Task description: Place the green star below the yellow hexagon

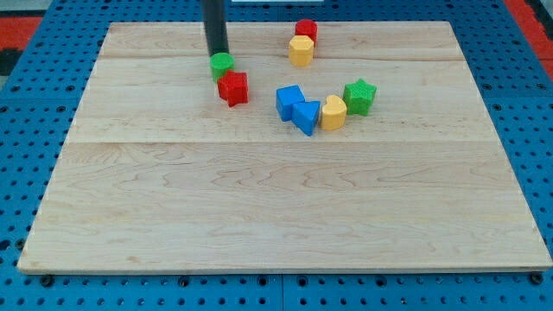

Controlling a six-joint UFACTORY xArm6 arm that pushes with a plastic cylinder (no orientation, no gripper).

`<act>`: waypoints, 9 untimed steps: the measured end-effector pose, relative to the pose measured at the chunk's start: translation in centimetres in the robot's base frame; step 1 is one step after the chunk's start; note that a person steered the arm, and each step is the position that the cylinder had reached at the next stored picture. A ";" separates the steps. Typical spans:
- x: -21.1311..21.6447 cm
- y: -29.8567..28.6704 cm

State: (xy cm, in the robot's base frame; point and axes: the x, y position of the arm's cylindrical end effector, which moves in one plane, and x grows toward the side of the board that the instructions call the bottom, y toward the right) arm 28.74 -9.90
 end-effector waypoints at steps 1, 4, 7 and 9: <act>5.9 0.8; 2.9 11.9; 9.7 16.3; 6.8 23.9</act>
State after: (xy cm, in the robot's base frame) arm 35.57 14.02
